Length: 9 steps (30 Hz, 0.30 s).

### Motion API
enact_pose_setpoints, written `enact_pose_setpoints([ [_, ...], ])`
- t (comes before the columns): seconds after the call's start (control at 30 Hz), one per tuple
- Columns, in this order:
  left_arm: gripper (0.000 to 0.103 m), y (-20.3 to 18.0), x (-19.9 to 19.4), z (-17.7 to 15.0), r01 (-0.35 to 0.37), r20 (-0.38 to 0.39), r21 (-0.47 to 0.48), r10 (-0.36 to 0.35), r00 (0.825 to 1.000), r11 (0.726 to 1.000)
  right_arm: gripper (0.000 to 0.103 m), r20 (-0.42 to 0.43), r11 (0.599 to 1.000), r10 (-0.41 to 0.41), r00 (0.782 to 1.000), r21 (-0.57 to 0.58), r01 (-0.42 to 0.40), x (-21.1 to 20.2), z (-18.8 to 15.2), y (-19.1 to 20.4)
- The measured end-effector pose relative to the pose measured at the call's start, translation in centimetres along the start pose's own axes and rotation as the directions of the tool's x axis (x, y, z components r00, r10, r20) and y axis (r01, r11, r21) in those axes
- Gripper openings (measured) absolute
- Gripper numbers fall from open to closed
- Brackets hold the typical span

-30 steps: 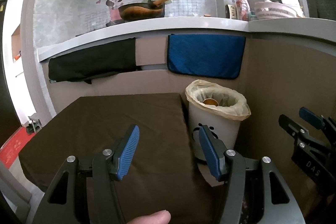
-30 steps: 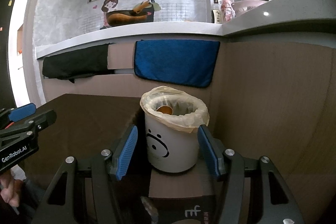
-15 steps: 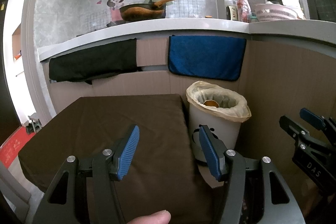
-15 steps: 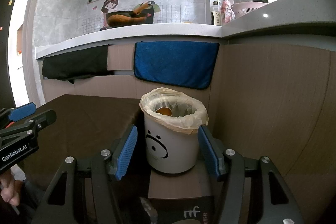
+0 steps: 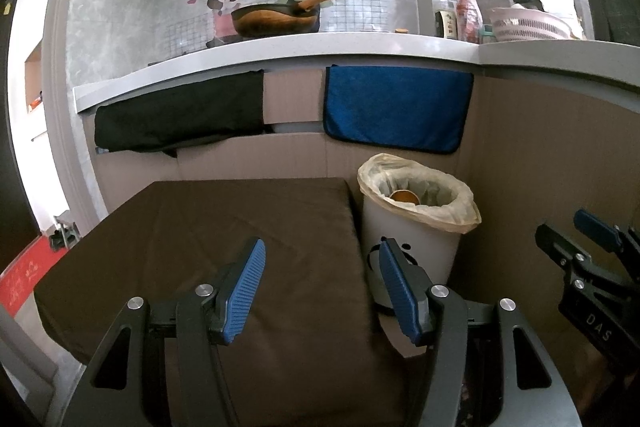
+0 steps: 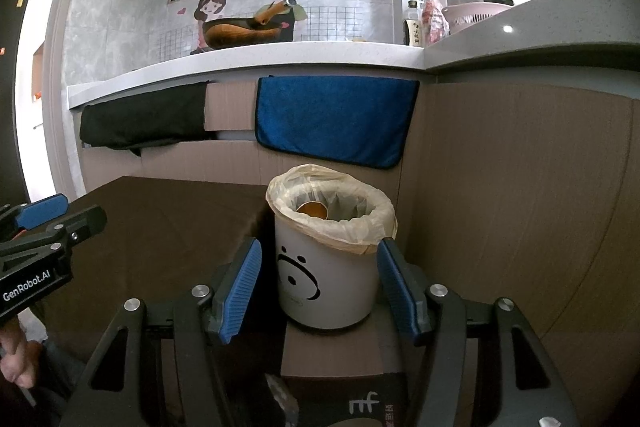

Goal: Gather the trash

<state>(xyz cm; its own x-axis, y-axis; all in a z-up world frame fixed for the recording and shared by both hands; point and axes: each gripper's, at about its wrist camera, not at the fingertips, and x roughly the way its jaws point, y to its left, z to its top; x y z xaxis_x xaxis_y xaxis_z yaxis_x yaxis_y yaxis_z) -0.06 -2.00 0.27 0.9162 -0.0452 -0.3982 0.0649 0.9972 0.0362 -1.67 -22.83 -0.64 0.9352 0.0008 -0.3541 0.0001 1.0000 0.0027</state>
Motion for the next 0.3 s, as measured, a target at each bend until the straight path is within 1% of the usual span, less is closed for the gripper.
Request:
enact_pose_setpoints([
  [0.3,0.06,-0.21,0.1,0.03,-0.002,-0.003,-0.003,0.002,1.0,1.0,0.058,-0.001,1.0,-0.001,1.0,0.0,0.001,0.01,0.02,0.0],
])
